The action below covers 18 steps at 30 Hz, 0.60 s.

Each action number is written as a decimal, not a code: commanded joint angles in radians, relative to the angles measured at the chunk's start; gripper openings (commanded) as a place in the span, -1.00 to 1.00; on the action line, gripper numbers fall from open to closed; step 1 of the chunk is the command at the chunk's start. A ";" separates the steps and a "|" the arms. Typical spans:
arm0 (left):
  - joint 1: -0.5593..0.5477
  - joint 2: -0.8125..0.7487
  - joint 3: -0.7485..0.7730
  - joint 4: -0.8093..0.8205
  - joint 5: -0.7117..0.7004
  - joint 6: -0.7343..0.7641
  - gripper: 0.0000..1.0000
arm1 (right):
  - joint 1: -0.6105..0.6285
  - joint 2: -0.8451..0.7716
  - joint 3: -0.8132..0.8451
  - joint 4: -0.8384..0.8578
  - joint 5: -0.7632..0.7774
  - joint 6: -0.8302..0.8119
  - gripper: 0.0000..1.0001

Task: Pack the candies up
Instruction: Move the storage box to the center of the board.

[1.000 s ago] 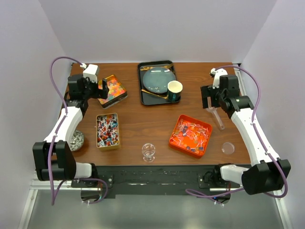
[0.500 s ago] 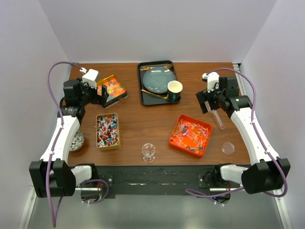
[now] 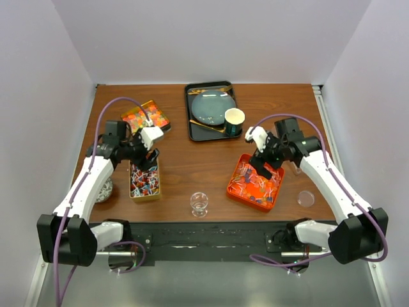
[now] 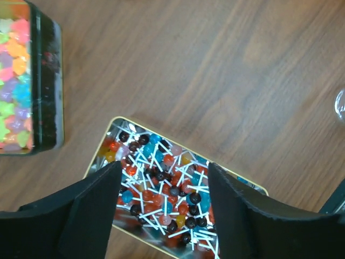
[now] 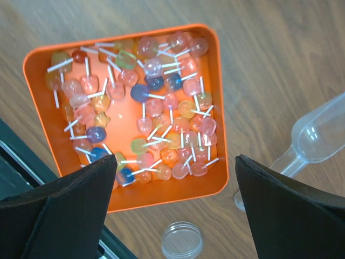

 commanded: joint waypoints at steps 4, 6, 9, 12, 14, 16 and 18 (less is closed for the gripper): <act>-0.021 0.047 -0.082 0.022 -0.049 0.065 -0.18 | 0.029 0.006 -0.066 0.059 0.069 -0.112 0.56; -0.021 0.097 -0.090 0.030 -0.059 0.085 -0.73 | 0.035 0.029 -0.060 0.066 0.040 -0.118 0.30; -0.020 0.168 -0.102 0.074 -0.089 0.096 -1.00 | 0.066 0.084 -0.054 0.104 0.037 -0.118 -0.26; -0.021 0.234 -0.122 0.157 -0.113 0.083 -1.00 | 0.095 0.169 -0.033 0.112 0.037 -0.115 -0.98; -0.020 0.274 -0.137 0.194 -0.093 0.070 -1.00 | 0.114 0.202 -0.039 0.172 0.037 -0.092 -1.00; -0.021 0.298 -0.142 0.240 -0.066 0.056 -1.00 | 0.146 0.255 -0.031 0.210 0.063 -0.095 -1.00; -0.021 0.309 -0.147 0.282 -0.044 0.036 -1.00 | 0.170 0.307 -0.008 0.236 0.065 -0.092 -1.00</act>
